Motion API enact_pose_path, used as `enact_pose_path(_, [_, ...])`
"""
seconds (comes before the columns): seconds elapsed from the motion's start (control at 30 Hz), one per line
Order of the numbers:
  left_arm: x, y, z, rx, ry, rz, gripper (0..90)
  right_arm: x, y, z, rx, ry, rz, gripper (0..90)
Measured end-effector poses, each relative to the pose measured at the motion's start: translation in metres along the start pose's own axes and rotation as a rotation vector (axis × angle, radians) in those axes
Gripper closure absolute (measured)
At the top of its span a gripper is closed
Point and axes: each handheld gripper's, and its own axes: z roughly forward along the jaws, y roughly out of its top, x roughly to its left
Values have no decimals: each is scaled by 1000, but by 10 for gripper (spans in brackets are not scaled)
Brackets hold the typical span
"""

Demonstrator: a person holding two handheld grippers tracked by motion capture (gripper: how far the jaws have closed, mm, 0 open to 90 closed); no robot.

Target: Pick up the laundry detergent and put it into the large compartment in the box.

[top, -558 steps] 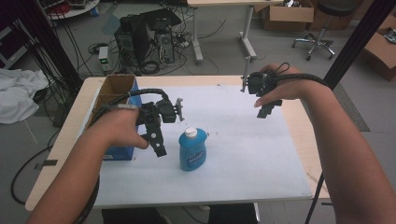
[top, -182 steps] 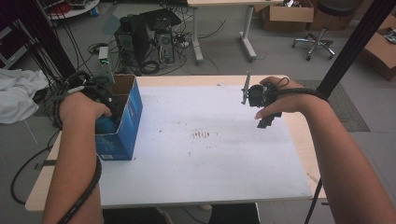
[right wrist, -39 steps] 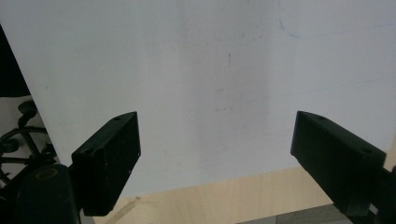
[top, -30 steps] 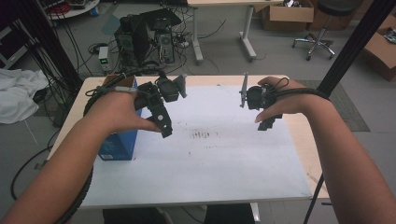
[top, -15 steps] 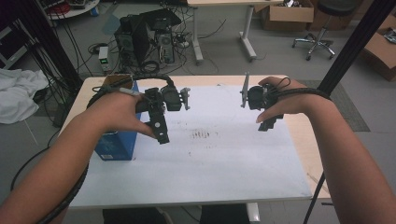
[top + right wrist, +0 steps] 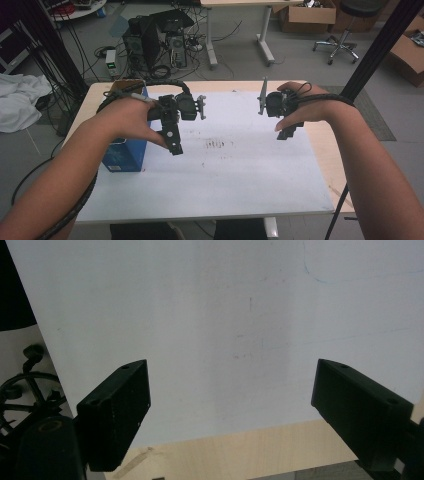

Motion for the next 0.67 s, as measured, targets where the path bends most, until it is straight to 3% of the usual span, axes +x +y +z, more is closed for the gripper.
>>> enact_pose_path(0.67, [1,-2,4,-6,-13,1,1,0,4,4,2,6,-7,159])
